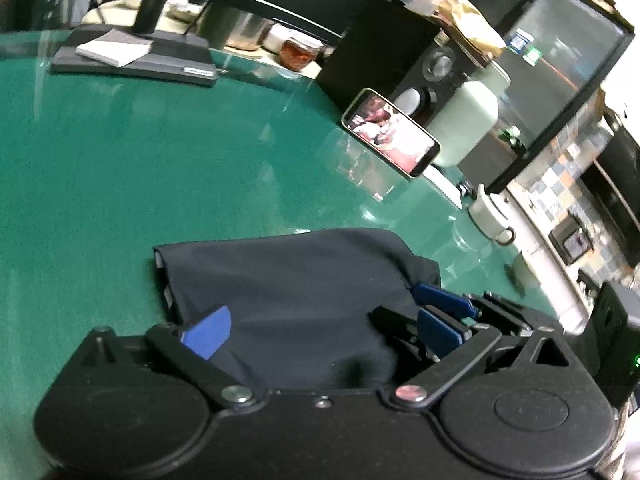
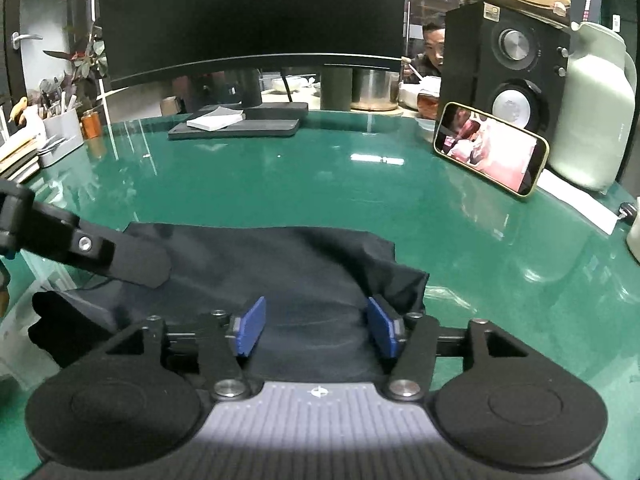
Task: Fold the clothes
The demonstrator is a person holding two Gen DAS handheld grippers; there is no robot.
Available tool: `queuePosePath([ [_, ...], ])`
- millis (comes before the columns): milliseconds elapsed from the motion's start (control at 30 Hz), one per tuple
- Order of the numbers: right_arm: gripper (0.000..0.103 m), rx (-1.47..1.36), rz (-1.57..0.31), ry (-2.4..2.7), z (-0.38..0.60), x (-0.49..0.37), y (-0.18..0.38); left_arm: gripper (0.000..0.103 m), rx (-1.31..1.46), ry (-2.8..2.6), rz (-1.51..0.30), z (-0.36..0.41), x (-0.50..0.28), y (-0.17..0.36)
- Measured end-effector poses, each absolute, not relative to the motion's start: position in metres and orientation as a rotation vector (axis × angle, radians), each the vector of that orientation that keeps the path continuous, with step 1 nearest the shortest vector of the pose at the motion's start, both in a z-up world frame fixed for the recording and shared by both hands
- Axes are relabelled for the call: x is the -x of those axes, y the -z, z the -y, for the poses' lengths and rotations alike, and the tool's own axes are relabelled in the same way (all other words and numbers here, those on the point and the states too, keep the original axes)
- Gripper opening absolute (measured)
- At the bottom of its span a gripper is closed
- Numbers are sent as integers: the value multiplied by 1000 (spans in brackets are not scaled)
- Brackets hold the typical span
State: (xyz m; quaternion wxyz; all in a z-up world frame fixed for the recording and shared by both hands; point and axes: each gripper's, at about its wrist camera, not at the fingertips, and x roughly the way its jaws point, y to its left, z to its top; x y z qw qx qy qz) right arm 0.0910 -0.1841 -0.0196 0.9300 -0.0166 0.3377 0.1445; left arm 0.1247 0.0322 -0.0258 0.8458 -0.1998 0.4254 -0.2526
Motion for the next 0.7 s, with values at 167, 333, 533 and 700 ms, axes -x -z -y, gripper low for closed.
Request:
queuePosePath([
  [167, 88, -236, -722, -457, 229, -96, -4, 103, 601, 573, -916, -68, -115, 22],
  [333, 88, -529, -862, -527, 302, -128, 1, 103, 733, 559, -954, -102, -109, 29],
  [533, 83, -594, -1011, -579, 331, -154, 25, 103, 838, 581, -1067, -115, -119, 49],
  [700, 81, -602, -1085, -665, 334, -165, 29, 103, 843, 619, -1135, -111, -127, 57],
])
